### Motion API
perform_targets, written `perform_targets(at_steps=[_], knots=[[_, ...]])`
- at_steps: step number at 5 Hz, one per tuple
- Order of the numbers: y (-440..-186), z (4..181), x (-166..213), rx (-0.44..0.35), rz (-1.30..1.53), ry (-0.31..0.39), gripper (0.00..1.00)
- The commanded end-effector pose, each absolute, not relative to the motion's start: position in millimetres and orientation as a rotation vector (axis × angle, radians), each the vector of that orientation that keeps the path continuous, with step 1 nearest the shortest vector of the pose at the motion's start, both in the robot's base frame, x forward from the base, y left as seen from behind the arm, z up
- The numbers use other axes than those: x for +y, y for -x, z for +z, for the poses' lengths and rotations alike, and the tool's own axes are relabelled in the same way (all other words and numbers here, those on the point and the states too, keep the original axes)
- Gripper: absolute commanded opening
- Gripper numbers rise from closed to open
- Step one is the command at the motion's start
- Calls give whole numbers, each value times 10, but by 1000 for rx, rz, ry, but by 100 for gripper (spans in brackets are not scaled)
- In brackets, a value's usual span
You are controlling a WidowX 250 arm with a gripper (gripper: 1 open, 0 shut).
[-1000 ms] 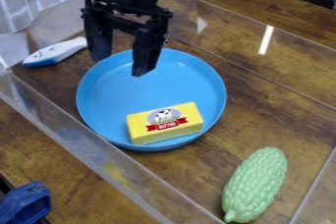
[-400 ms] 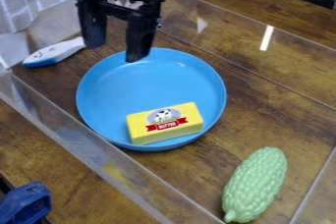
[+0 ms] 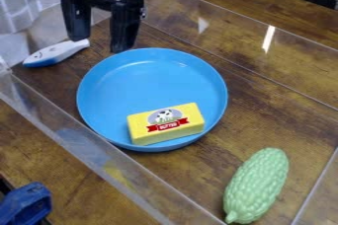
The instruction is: Put the yellow brick in the blue tray
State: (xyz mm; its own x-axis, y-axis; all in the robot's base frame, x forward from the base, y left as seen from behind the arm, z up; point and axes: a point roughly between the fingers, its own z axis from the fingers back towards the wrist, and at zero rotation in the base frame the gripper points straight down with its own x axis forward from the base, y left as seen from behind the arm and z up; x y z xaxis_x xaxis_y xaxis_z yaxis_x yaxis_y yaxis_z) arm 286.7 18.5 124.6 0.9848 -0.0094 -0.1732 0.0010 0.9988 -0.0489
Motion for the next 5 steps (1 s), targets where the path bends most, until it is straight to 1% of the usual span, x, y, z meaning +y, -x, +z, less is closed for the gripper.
perform_targets(at_steps=[1,2,4,5], knots=[[-2956,1478,143,92,-37,42,100],[-2978,1497,105,97,-57,45,100],[-3081,1330,29,99,-60,49,100],[-3025,1299,66,106,-116,51,100]])
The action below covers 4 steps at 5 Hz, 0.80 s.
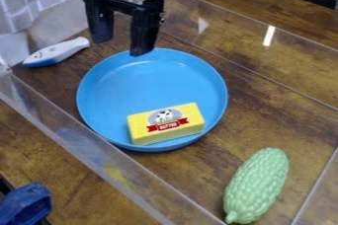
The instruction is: Put the yellow brick in the blue tray
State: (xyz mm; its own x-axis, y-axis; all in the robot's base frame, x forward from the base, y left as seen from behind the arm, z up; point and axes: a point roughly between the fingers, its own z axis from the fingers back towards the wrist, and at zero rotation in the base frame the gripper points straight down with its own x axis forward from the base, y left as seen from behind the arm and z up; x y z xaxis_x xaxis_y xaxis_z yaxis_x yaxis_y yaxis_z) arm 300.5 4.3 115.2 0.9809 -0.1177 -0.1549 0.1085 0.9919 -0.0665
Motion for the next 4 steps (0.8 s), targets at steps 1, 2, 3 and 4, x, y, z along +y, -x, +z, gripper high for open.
perform_targets(at_steps=[1,2,3,4], knots=[[-3003,1253,0,114,-178,52,100],[-2976,1197,-89,110,-268,52,100],[-2948,1126,-223,94,-411,46,100],[-2934,1002,-245,73,-589,30,100]])
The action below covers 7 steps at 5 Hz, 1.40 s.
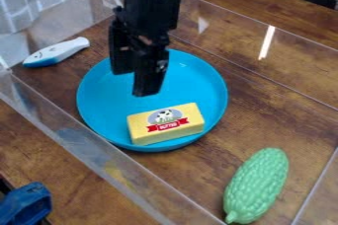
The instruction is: Put the yellow brick in the blue tray
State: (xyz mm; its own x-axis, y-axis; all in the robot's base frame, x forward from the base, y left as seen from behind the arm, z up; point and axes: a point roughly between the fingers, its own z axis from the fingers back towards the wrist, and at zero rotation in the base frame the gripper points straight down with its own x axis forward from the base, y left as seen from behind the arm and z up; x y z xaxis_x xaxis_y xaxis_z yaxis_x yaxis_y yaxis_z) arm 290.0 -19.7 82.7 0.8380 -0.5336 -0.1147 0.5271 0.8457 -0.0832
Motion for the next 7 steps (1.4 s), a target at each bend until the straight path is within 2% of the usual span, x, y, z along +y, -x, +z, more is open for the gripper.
perform_targets(at_steps=[1,3,6,7], knots=[[-2919,900,-251,56,-743,17,100],[-2863,722,-354,23,-834,0,100],[-2886,375,-53,-38,-738,-32,100],[-2982,306,-29,-56,-742,-42,100]])
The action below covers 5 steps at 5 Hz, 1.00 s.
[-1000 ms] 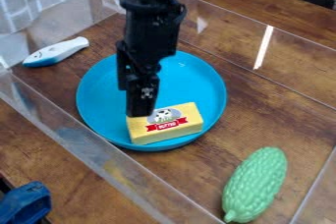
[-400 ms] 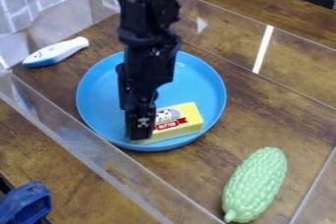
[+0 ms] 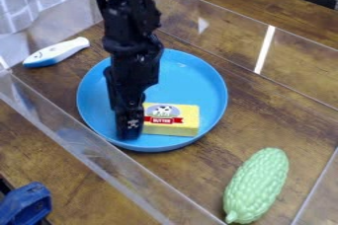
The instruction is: Put the yellow brick in the blue tray
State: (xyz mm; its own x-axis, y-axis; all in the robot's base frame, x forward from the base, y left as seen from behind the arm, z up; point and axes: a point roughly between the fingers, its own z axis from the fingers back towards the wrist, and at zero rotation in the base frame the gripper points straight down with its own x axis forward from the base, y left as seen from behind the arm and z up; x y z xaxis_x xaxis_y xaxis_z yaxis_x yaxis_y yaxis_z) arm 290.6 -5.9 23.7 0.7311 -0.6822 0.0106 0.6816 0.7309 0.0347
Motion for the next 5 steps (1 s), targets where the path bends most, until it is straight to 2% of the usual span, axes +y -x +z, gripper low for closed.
perform_targets(at_steps=[1,3,5], knots=[[-3069,267,-8,-73,-739,-48,100],[-3081,195,-53,-110,-695,-59,100],[-3253,288,-62,-155,-773,-69,100]])
